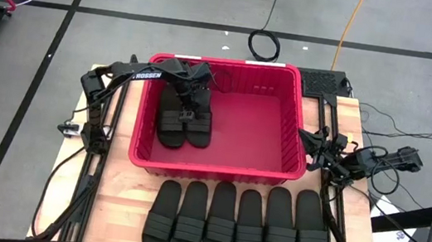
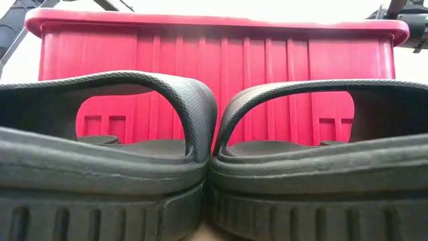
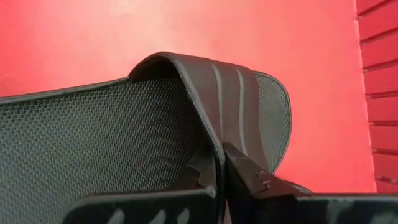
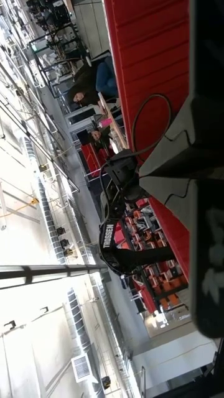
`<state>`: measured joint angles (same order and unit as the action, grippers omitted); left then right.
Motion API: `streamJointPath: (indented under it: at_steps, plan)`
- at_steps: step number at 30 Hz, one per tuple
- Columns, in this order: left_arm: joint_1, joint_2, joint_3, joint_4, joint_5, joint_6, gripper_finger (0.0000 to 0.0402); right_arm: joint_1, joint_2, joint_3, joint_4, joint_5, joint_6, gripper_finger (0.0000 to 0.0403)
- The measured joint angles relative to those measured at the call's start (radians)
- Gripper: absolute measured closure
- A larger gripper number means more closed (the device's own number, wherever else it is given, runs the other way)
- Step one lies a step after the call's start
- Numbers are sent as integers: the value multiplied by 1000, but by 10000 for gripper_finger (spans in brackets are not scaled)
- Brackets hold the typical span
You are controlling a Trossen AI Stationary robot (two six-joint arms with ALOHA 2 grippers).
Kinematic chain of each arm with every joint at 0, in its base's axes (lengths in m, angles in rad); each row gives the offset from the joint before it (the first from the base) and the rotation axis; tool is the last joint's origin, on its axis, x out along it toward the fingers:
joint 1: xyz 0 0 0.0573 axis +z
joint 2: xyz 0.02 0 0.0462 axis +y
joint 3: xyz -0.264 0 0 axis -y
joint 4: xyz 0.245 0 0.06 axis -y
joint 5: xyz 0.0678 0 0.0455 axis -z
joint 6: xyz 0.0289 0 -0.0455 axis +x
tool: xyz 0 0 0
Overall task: Pick and place slides into bin
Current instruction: Put the slipper into the bin
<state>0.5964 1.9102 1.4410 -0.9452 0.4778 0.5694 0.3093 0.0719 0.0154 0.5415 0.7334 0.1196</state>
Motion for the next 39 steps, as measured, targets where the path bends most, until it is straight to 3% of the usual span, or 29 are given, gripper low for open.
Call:
streamJointPath:
  at_steps: [8,17,24,30,39]
  plan:
    - [-1,0,0,10,-51,-26,360,0,0,0,8,-1,0,403]
    - [0,2,8,9,-61,-57,274,0,0,0,8,-1,0,403]
    - [0,-13,90,11,-21,-52,219,0,0,0,8,-1,0,403]
    - [2,-13,121,1,16,-78,207,0,0,0,8,-1,0,403]
    - [0,-13,121,-47,-17,-71,206,0,0,0,7,-1,0,403]
